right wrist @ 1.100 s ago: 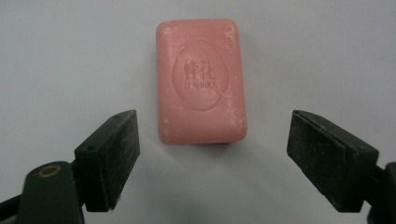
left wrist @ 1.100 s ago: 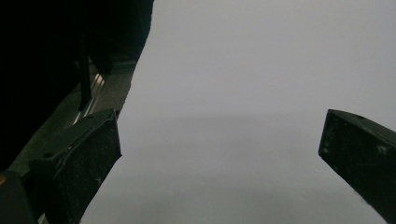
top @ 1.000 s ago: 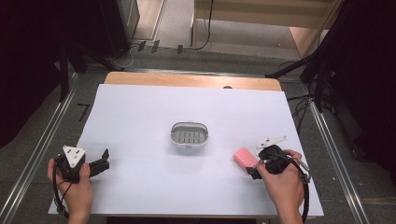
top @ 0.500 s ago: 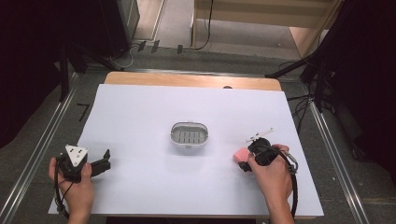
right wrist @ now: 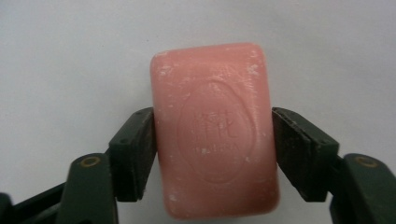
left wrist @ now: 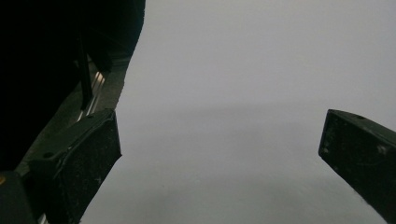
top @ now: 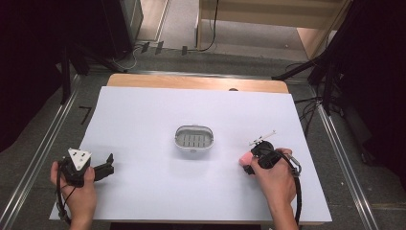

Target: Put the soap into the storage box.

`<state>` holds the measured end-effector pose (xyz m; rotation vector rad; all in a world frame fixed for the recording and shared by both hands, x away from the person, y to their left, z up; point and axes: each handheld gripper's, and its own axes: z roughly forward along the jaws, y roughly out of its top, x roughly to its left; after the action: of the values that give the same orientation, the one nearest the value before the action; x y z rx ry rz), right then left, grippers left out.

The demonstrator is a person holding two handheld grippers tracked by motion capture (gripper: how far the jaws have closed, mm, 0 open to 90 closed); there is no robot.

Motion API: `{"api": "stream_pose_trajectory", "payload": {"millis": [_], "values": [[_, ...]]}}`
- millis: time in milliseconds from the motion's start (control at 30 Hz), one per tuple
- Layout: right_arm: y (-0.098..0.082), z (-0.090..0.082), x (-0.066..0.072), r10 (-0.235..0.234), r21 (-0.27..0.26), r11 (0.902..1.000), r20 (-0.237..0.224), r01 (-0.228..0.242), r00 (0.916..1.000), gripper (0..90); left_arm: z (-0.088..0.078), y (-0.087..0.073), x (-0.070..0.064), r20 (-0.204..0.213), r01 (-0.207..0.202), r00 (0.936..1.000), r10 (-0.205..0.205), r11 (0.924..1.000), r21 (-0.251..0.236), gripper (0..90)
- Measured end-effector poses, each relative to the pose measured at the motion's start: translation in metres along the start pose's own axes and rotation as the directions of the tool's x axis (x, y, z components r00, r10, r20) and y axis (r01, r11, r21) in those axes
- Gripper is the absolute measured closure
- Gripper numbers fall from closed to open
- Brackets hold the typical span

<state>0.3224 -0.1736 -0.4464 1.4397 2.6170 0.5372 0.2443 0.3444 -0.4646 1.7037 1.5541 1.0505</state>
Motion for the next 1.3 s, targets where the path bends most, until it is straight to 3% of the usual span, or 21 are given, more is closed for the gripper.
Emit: {"api": "stream_pose_trajectory", "payload": {"millis": [100, 267, 567, 667, 800, 900, 1000, 1033, 1133, 1200, 1233, 1300], "values": [[0.001, 0.002, 0.000, -0.009, 0.016, 0.9998, 0.007, 0.009, 0.9999, 36.8, 0.000, 0.000, 0.000, 0.000, -0.008, 1.0000, 0.008, 1.0000, -0.001, 0.0], [0.002, 0.005, -0.003, -0.024, 0.030, 0.9993, -0.020, 0.025, 0.9995, 38.4, 0.000, 0.000, -0.001, -0.001, -0.011, 0.9999, 0.011, 0.9999, -0.003, 0.0], [0.004, -0.005, -0.005, -0.090, -0.029, 0.9956, -0.031, 0.090, 0.9954, 38.5, 0.000, 0.000, -0.002, 0.001, -0.021, 0.9998, 0.021, 0.9998, -0.002, 0.0], [0.010, -0.012, -0.003, -0.146, -0.050, 0.9883, -0.042, 0.144, 0.9884, 38.5, 0.000, 0.000, -0.002, 0.004, -0.022, 0.9998, 0.022, 0.9998, -0.001, 0.0], [0.014, -0.015, -0.001, -0.173, -0.057, 0.9837, -0.042, 0.171, 0.9840, 38.6, 0.000, 0.000, -0.001, 0.006, -0.021, 0.9998, 0.021, 0.9998, 0.001, 0.0], [0.020, -0.017, 0.003, -0.208, -0.072, 0.9766, -0.084, 0.202, 0.9745, 38.6, 0.001, 0.000, -0.001, 0.005, -0.023, 0.9997, 0.023, 0.9997, 0.008, 0.0], [0.023, -0.017, 0.006, -0.231, -0.069, 0.9717, -0.082, 0.226, 0.9694, 38.6, 0.001, 0.000, -0.001, 0.007, -0.024, 0.9997, 0.024, 0.9997, 0.010, 0.0], [0.027, -0.017, 0.007, -0.260, -0.071, 0.9645, -0.088, 0.254, 0.9615, 38.5, 0.001, 0.000, -0.001, 0.007, -0.023, 0.9997, 0.023, 0.9997, 0.011, 0.0], [0.030, -0.017, 0.010, -0.286, -0.073, 0.9573, -0.090, 0.280, 0.9541, 38.5, 0.001, 0.000, -0.001, 0.012, -0.022, 0.9997, 0.021, 0.9997, 0.010, 0.0], [0.035, -0.019, 0.014, -0.322, -0.074, 0.9457, -0.086, 0.316, 0.9427, 38.6, 0.001, 0.000, -0.001, 0.011, -0.023, 0.9997, 0.023, 0.9997, 0.011, 0.0], [0.035, -0.019, 0.014, -0.322, -0.074, 0.9457, -0.086, 0.316, 0.9427, 38.6, 0.001, 0.000, -0.001, 0.014, -0.023, 0.9996, 0.023, 0.9997, 0.011, 0.0], [0.040, -0.020, 0.017, -0.361, -0.078, 0.9315, -0.085, 0.355, 0.9286, 38.5, 0.001, 0.000, -0.001, 0.014, -0.026, 0.9996, 0.026, 0.9996, 0.011, 0.0]]}}
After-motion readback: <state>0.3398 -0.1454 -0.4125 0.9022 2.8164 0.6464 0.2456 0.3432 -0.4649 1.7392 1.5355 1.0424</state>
